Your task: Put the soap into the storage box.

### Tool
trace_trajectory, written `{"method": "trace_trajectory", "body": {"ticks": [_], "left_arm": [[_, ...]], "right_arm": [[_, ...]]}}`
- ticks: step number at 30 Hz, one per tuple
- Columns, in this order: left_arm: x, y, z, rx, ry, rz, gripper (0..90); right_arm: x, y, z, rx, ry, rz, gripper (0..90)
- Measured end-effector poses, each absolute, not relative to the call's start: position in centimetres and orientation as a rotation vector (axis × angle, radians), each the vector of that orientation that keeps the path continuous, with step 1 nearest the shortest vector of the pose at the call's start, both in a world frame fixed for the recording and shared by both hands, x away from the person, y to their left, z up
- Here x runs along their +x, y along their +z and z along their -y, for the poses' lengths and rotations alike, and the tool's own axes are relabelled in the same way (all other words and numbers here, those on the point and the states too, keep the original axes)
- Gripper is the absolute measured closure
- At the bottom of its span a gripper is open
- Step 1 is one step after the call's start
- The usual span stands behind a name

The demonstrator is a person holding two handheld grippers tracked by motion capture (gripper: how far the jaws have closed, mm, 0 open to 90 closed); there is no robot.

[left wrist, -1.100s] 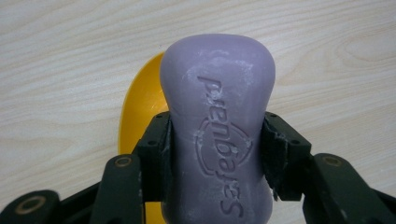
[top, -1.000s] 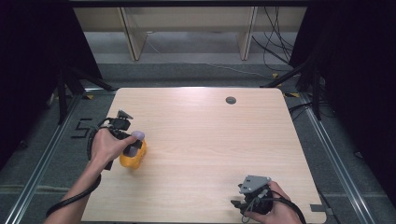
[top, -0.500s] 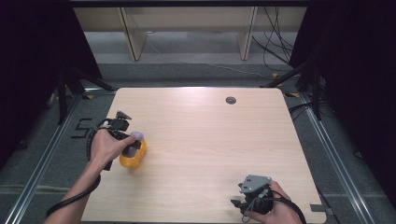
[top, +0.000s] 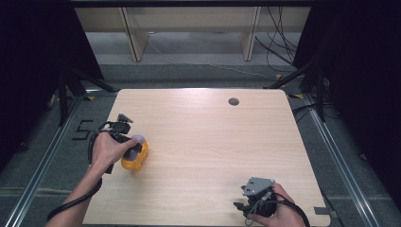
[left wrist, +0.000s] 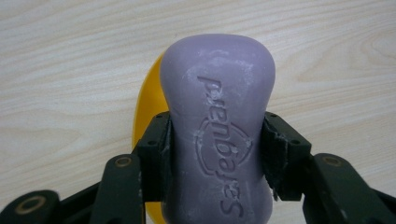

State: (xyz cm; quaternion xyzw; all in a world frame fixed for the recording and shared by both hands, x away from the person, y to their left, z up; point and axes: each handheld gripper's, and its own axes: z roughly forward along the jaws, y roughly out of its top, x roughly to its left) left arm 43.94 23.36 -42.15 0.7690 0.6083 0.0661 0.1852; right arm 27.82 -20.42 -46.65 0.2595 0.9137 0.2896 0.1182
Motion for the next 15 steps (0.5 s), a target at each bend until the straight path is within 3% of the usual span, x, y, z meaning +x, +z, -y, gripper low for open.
{"method": "trace_trajectory", "body": {"ticks": [15], "left_arm": [[44.06, -42.77, -23.29, 2.18, 0.199, -1.718, 48.9]], "right_arm": [[27.93, -46.63, 20.47, 0.748, 0.847, -2.67, 40.8]]}}
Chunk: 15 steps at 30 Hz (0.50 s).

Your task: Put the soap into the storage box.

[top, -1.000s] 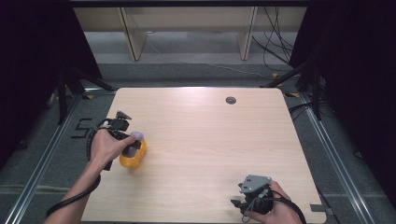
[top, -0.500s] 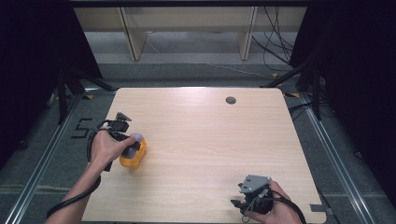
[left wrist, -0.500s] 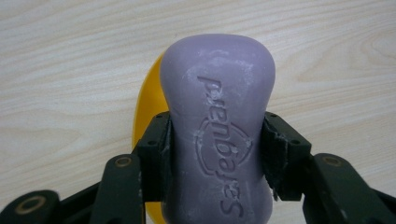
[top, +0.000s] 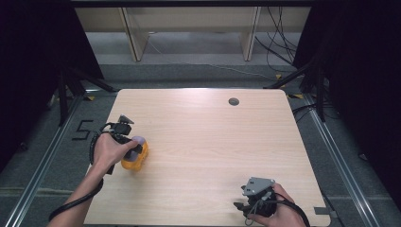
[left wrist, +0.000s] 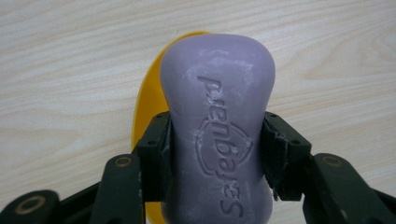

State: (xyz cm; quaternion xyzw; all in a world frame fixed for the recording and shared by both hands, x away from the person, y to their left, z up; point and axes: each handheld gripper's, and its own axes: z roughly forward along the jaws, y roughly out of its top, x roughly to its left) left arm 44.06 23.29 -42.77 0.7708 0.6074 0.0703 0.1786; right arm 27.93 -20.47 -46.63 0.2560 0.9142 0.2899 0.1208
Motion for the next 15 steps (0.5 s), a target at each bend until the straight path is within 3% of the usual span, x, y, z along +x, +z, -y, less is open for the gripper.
{"method": "trace_trajectory", "body": {"ticks": [15], "left_arm": [[44.23, -43.17, -23.34, 2.197, 0.212, -1.719, 48.8]], "right_arm": [[27.91, -46.8, 20.38, 0.751, 0.858, -2.658, 40.7]]}}
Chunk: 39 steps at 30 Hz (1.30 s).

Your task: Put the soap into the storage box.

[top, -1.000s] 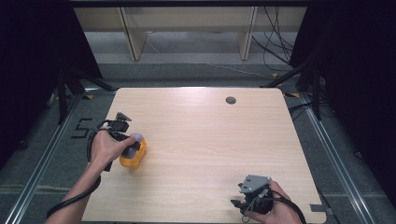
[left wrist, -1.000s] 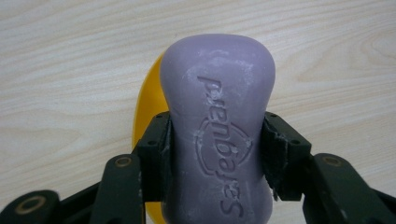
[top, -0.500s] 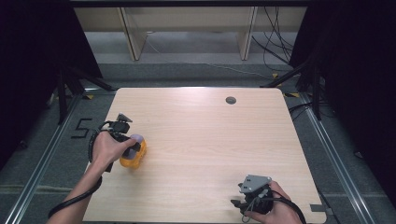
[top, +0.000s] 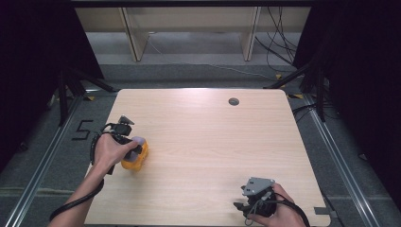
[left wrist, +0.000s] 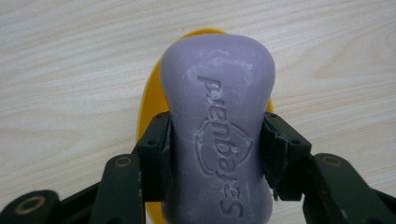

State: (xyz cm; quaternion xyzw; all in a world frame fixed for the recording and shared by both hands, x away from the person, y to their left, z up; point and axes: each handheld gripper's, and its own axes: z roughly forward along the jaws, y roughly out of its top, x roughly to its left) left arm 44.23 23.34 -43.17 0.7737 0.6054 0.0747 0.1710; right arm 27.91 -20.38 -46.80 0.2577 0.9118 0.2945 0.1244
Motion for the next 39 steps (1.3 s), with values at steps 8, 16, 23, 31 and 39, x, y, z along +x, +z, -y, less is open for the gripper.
{"method": "trace_trajectory", "body": {"ticks": [8, 16, 23, 31, 39], "left_arm": [[44.3, -43.6, -23.3, 2.209, 0.21, -1.73, 48.8], [44.3, -44.1, -23.2, 2.222, 0.214, -1.722, 48.8], [44.4, -44.3, -23.1, 2.231, 0.207, -1.719, 48.7], [44.4, -44.7, -23.1, 2.237, 0.231, -1.714, 48.7], [44.5, -44.8, -23.2, 2.235, 0.221, -1.728, 48.6]], "right_arm": [[27.9, -46.8, 20.4, 0.752, 0.857, -2.659, 40.6], [27.8, -46.8, 20.3, 0.762, 0.857, -2.662, 40.5], [27.8, -46.8, 20.4, 0.761, 0.857, -2.663, 40.5], [27.8, -46.8, 20.4, 0.753, 0.856, -2.663, 40.3], [27.8, -46.8, 20.3, 0.762, 0.855, -2.665, 40.1]]}}
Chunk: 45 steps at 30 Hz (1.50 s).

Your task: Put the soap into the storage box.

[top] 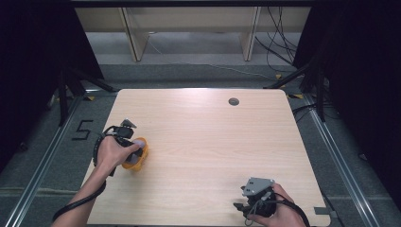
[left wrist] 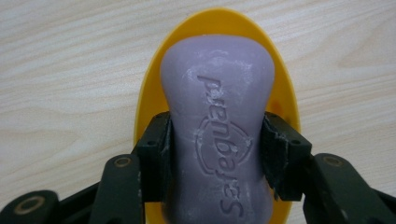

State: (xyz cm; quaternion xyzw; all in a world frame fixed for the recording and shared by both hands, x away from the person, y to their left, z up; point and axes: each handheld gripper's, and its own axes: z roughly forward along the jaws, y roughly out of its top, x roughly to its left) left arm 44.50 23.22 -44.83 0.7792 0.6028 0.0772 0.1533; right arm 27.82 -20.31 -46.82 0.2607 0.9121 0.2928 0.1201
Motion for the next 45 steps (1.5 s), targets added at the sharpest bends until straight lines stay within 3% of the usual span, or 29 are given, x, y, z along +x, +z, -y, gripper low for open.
{"method": "trace_trajectory", "body": {"ticks": [7, 24, 33, 45], "left_arm": [[44.5, -45.0, -23.2, 2.261, 0.205, -1.723, 47.6], [43.0, -41.8, -23.5, 2.161, 0.334, -1.633, 45.1], [40.1, -40.4, -24.3, 2.103, 0.398, -1.55, 45.4], [36.2, -41.6, -24.5, 2.041, 0.498, -1.415, 44.6]], "right_arm": [[27.9, -46.8, 20.4, 0.741, 0.855, -2.665, 39.9], [27.8, -46.8, 20.4, 0.755, 0.853, -2.667, 39.4], [27.8, -46.8, 20.3, 0.749, 0.853, -2.662, 39.4], [27.9, -46.8, 20.4, 0.737, 0.854, -2.659, 39.4]]}}
